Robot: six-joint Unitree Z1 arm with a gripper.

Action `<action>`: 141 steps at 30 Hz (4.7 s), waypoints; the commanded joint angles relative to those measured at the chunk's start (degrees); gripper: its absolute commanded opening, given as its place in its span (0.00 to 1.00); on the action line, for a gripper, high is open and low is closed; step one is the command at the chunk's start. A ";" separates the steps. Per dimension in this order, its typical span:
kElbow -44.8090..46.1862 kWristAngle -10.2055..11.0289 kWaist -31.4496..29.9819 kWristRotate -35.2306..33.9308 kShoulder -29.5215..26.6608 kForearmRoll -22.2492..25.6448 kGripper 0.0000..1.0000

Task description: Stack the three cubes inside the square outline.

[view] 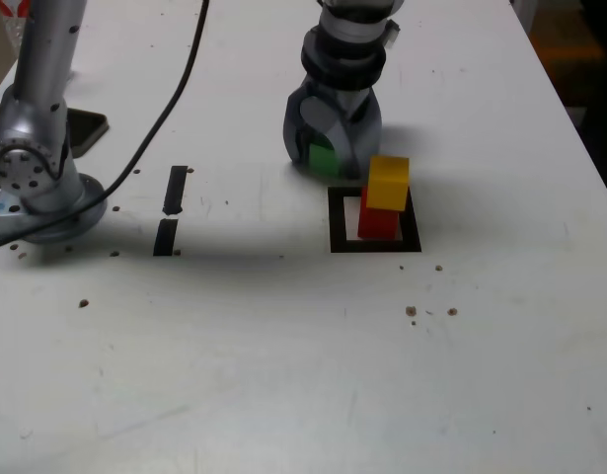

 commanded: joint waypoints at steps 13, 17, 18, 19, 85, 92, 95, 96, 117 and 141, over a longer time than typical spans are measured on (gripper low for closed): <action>0.85 -0.51 1.31 -0.91 -4.70 1.95 0.24; 0.71 -0.21 1.46 -2.87 -7.41 4.57 0.24; 0.62 -0.24 1.47 -3.65 -8.39 5.51 0.24; 0.54 -0.28 1.47 -4.13 -8.93 6.02 0.24; -33.02 -7.31 -17.58 -36.38 -2.81 34.17 0.24; -34.62 -6.80 -18.09 -36.45 -1.13 34.10 0.24; -34.64 -6.54 -18.10 -36.27 -0.51 34.29 0.24; -34.63 -6.53 -18.09 -36.20 -0.34 34.32 0.24; -33.27 -7.55 -16.14 -34.78 2.49 31.04 0.27; -29.78 -8.46 -15.58 -34.01 2.52 26.71 0.33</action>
